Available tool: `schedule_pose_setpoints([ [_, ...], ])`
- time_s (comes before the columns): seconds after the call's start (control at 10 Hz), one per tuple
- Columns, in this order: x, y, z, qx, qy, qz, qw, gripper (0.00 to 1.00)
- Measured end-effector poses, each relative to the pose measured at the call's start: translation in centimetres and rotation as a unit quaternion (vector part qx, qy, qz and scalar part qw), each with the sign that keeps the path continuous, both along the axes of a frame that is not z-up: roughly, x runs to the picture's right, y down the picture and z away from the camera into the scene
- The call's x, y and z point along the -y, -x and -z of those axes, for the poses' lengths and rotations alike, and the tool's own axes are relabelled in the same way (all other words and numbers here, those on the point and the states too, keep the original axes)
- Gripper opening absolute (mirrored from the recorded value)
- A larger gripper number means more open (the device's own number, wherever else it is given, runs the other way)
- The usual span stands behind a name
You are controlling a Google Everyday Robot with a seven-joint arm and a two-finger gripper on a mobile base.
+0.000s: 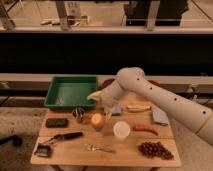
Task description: Place apple in plastic cup
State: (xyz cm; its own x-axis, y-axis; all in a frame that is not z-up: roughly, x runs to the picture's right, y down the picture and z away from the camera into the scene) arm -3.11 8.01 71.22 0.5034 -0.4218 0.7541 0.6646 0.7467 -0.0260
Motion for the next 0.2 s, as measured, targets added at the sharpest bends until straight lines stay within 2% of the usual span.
schedule_pose_setpoints([
  [0.1, 0.72, -0.16, 0.47, -0.003, -0.009, -0.003, 1.0, 0.8],
  [0.2, 0.86, -0.06, 0.7, -0.004, -0.007, -0.003, 1.0, 0.8],
])
